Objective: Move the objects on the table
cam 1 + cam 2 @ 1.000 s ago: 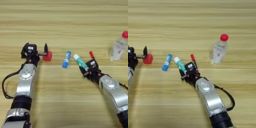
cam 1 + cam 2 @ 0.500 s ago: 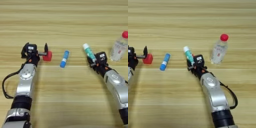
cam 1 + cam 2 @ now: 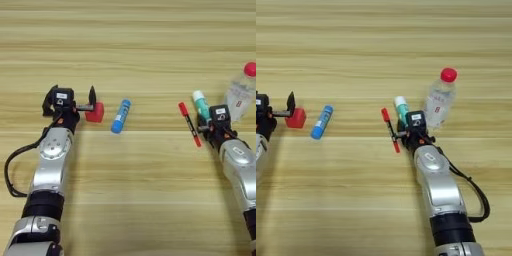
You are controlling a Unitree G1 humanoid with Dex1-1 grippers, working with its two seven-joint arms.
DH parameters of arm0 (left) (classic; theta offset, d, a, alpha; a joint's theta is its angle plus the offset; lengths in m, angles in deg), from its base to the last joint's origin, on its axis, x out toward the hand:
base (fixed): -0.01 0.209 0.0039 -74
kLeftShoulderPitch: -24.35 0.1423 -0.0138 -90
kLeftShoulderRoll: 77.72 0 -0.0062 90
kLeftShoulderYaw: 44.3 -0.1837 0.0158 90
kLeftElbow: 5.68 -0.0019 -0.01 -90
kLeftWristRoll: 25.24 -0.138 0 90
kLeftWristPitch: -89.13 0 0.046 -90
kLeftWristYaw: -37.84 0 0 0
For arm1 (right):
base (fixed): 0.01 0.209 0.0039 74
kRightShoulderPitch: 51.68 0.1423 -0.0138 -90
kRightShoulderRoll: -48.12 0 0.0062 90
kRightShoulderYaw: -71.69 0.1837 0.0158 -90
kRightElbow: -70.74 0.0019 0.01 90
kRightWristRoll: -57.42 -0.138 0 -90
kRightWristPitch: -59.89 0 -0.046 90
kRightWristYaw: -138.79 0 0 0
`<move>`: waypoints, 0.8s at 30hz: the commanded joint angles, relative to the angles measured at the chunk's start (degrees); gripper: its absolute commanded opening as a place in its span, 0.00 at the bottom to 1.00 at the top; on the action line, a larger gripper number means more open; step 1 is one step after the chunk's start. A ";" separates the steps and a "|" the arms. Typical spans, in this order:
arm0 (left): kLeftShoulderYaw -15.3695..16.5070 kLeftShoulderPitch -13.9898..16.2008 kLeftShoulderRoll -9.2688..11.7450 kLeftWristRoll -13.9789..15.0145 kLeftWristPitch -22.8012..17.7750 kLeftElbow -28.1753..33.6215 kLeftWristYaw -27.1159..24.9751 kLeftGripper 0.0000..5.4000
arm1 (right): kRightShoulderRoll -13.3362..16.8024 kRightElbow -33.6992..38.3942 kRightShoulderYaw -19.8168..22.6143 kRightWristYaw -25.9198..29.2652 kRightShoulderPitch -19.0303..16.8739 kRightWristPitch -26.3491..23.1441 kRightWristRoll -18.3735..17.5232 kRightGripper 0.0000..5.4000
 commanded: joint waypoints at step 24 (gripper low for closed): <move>-0.44 -0.43 -0.21 -0.05 -0.05 0.31 -0.22 1.00 | -1.47 3.78 -1.38 4.19 0.23 6.67 -2.64 0.75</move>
